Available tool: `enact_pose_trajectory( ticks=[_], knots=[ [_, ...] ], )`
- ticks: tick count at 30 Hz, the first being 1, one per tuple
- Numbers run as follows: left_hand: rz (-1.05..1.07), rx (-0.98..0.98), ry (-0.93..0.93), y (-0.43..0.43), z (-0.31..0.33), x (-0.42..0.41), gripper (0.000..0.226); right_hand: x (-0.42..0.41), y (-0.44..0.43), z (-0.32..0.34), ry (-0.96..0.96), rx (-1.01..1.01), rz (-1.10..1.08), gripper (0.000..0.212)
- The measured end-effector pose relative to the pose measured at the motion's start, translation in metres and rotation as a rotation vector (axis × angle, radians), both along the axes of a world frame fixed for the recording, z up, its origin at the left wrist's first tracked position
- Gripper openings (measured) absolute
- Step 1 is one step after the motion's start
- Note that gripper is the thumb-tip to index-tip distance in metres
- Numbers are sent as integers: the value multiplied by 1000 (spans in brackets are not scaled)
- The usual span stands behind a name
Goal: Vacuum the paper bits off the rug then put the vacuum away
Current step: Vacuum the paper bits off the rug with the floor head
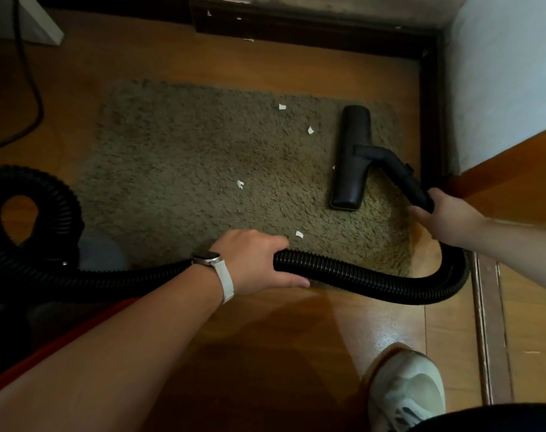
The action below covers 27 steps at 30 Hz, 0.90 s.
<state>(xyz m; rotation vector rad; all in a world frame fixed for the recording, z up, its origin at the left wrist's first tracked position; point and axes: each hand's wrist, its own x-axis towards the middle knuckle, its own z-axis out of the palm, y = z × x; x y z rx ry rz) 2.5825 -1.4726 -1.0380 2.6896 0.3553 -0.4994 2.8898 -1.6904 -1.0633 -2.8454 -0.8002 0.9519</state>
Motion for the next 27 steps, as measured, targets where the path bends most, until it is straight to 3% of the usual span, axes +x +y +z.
enact_pose_trajectory(
  ticks=[12,17,27],
  knots=[
    [-8,14,22,4,-2,-6,64,-14,58,0,-42,-28,249,26],
    [-1,-9,48,3,0,-8,55,-20,75,2,-14,-30,352,24],
    [-21,4,7,3,0,2,64,-5,17,4,-72,47,204,28]
  ],
)
